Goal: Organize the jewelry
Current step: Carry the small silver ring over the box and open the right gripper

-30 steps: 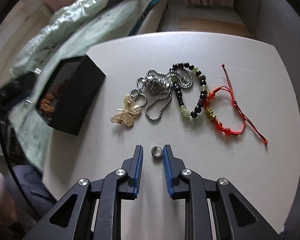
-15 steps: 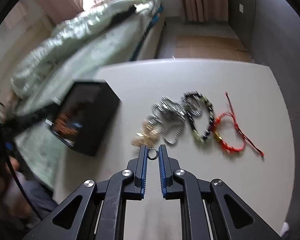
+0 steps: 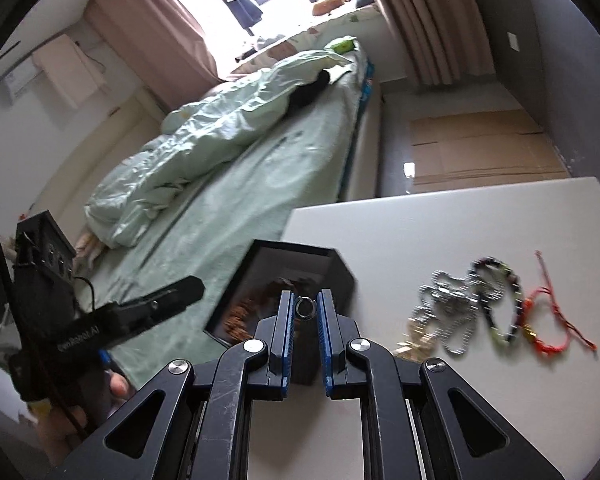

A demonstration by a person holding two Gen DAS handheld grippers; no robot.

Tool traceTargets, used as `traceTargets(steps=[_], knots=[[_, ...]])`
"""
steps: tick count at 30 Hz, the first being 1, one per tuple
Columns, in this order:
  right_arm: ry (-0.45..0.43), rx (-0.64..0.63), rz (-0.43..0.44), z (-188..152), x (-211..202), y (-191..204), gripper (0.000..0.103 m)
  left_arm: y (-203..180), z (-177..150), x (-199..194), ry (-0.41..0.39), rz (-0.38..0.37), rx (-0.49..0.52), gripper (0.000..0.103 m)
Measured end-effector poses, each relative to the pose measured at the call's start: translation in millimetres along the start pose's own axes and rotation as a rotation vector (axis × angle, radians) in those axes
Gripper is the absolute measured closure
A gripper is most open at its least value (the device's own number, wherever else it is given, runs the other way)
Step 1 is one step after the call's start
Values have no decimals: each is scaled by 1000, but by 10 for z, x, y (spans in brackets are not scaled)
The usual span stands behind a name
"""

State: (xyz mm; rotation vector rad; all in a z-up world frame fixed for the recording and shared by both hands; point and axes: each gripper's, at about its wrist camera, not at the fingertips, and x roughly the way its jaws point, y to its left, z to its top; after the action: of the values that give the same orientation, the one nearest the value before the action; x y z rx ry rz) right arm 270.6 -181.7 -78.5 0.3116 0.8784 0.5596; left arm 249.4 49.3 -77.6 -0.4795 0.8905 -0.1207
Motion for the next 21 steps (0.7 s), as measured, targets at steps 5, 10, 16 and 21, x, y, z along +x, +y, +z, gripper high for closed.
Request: traceTargets(steps=[5,10,16,21], knots=[[-9,-26,4,39,115,125,90,95,24,-39,-5,12,-14,24],[6,-33,30,114,298,206,90,173,58,-44,-12,20,-29,24],[26,29,-12,105,357,97,37,248,65,-65,-22,21,-55,21],[11,53,-32,106,173,-39,33,194,41,-50,-17,19,-36,21]])
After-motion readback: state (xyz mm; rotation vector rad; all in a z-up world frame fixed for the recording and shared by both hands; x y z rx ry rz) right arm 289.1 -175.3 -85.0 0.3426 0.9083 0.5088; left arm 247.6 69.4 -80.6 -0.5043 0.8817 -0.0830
